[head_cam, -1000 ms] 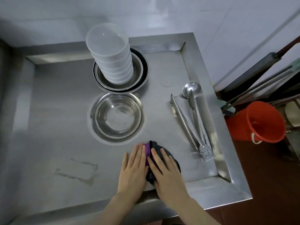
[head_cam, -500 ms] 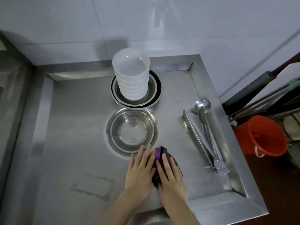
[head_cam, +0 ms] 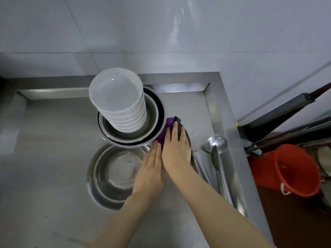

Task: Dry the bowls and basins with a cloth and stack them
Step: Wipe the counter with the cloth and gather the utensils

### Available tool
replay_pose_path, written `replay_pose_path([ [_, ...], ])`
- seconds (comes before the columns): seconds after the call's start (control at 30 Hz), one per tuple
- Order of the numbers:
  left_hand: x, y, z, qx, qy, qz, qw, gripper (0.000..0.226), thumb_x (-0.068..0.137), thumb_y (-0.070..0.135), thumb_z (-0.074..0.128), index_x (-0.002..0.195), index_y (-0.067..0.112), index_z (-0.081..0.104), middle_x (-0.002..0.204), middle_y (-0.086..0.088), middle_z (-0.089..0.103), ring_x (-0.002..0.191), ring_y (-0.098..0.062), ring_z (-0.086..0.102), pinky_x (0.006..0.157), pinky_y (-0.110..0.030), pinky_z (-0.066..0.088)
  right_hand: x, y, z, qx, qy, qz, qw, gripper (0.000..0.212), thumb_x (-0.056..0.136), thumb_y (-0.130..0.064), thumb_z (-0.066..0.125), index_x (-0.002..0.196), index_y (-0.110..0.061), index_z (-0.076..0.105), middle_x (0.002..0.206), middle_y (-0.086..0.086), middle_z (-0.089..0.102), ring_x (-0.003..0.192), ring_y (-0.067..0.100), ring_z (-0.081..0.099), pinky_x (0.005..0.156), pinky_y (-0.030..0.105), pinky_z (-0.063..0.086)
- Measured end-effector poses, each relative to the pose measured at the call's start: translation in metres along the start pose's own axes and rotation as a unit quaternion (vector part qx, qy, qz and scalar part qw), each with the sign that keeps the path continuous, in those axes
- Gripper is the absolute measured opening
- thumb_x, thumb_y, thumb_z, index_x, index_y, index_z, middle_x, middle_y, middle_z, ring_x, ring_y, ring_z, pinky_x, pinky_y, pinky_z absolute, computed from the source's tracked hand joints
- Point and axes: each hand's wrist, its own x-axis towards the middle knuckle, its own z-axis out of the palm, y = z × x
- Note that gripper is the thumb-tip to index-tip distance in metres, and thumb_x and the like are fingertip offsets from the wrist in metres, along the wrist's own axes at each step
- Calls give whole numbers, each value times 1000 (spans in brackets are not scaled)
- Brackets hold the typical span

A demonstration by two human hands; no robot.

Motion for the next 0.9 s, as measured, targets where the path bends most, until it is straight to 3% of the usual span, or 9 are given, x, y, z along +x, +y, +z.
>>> replay_pose_path([
  [0.13,26,12,21,30,16,-19,999,62,97,18,51,152,7,25,159,-10,24,148,-23,20,118,-42,27,49,20,-21,6,18,21,1000,71,102,-24,41,158,-13,-2,164,8,-18,152,33,-7,123,43,13],
  [0.27,39,14,28,87,28,-13,996,52,91,23,41,139,4,50,149,-14,44,137,-29,42,111,-44,38,118,59,-50,-27,40,-11,999,68,102,-19,38,158,-15,1,165,6,-17,152,33,-8,124,41,13],
  [0.4,38,9,31,109,48,-1,993,52,92,21,39,138,3,50,148,-15,44,137,-30,42,111,-43,39,149,95,-58,-62,48,-66,995,63,101,-21,36,158,-15,9,166,8,-11,152,33,-3,124,40,13],
  [0.47,36,12,31,105,48,-9,993,52,93,22,37,139,3,50,149,-15,42,138,-30,40,111,-45,39,127,95,-55,-52,33,-86,994,64,101,-19,40,158,-17,12,166,5,-6,152,33,0,123,38,14],
  [0.67,37,18,27,109,50,-21,993,53,94,25,35,141,4,48,151,-13,40,139,-28,39,113,-44,36,60,100,-46,-27,-42,-249,967,70,94,-10,56,154,-30,27,166,-11,0,153,24,4,119,42,29],
  [0.77,38,20,23,111,38,-25,993,53,93,27,36,140,5,50,150,-13,42,137,-29,42,111,-46,38,84,103,-53,-34,-40,-248,967,72,92,-8,58,154,-30,28,166,-10,1,152,24,7,119,44,30],
  [0.9,37,19,18,116,23,-19,993,54,91,30,41,139,8,51,150,-11,42,138,-27,42,111,-48,36,134,85,-72,-20,6,-173,985,61,95,-8,48,152,-24,35,166,-5,7,151,29,11,115,47,34],
])
